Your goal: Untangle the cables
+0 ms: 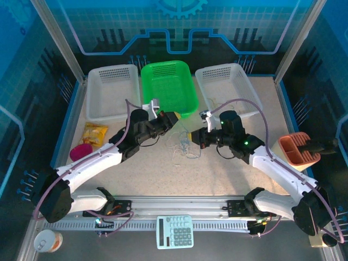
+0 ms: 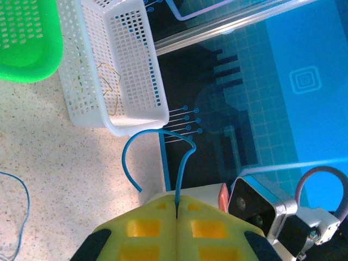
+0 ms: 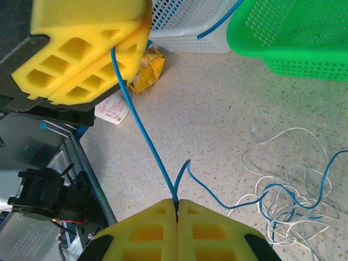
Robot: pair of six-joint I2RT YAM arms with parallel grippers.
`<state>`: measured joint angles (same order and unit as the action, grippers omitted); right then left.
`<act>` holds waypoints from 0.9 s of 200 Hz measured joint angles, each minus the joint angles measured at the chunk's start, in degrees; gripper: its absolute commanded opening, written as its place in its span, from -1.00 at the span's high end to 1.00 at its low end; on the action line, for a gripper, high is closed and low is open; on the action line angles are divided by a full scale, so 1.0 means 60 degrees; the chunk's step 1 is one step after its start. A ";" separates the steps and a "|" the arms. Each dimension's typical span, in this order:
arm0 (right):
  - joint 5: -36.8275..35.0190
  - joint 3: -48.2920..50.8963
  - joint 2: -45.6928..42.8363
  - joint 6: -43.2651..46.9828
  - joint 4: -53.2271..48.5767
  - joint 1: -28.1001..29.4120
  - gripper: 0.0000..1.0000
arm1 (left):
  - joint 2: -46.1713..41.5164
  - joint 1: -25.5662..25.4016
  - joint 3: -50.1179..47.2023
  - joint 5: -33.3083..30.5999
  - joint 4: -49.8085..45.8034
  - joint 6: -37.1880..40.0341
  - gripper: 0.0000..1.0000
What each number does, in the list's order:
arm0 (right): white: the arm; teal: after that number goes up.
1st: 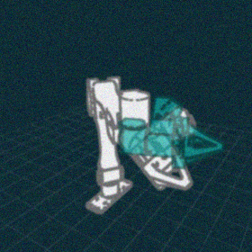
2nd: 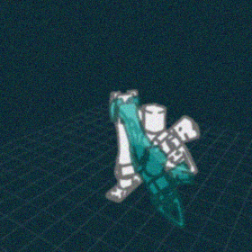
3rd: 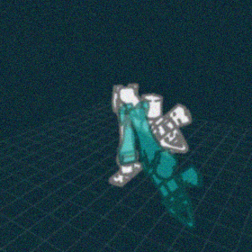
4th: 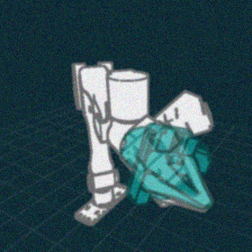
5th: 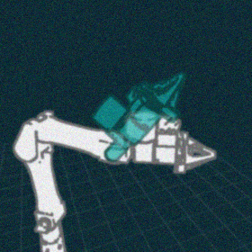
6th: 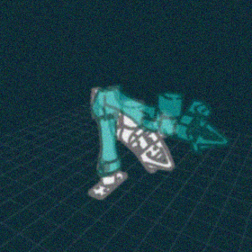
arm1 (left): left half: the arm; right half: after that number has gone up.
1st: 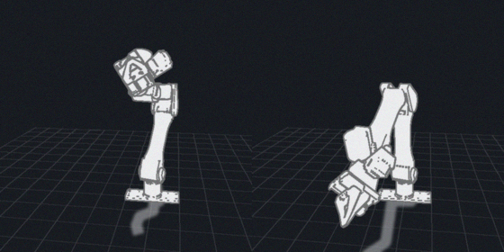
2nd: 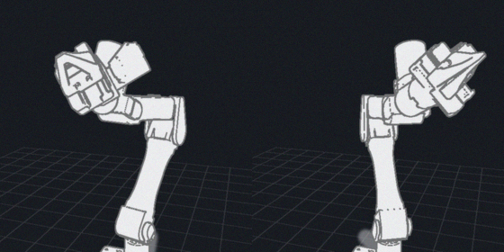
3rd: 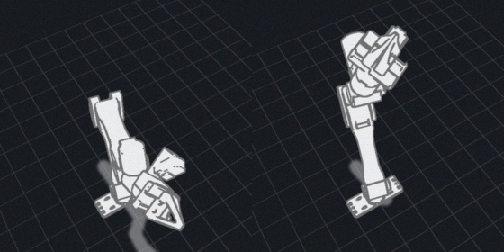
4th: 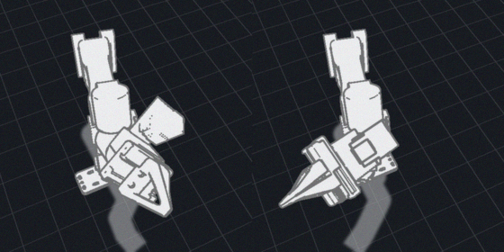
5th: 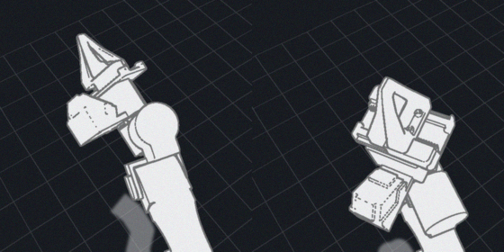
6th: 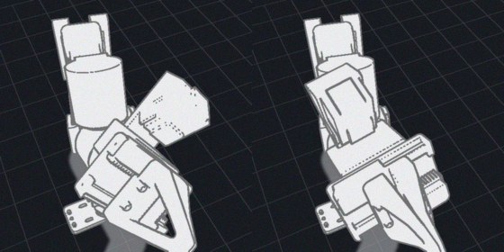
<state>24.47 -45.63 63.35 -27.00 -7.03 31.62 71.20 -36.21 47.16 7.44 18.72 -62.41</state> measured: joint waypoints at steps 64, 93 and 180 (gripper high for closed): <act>-0.0248 -0.0178 -0.0124 -0.0011 -0.0747 -0.0375 -0.24 | -0.0186 0.0091 0.0193 0.0368 0.0328 0.1432 1.00; -0.0244 -0.0882 -0.0525 -0.0510 -0.1020 -0.0885 -0.36 | -0.0259 0.0091 0.0193 0.0710 0.0550 0.2014 1.00; 0.0342 -0.1610 -0.0062 -0.3836 0.0637 -0.0922 -0.53 | -0.0433 0.0091 0.0044 0.1064 0.0787 0.3202 1.00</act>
<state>26.52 -55.29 62.98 -50.02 -3.20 26.09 68.60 -35.66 47.42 13.82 23.44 -43.20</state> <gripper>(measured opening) 0.767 0.055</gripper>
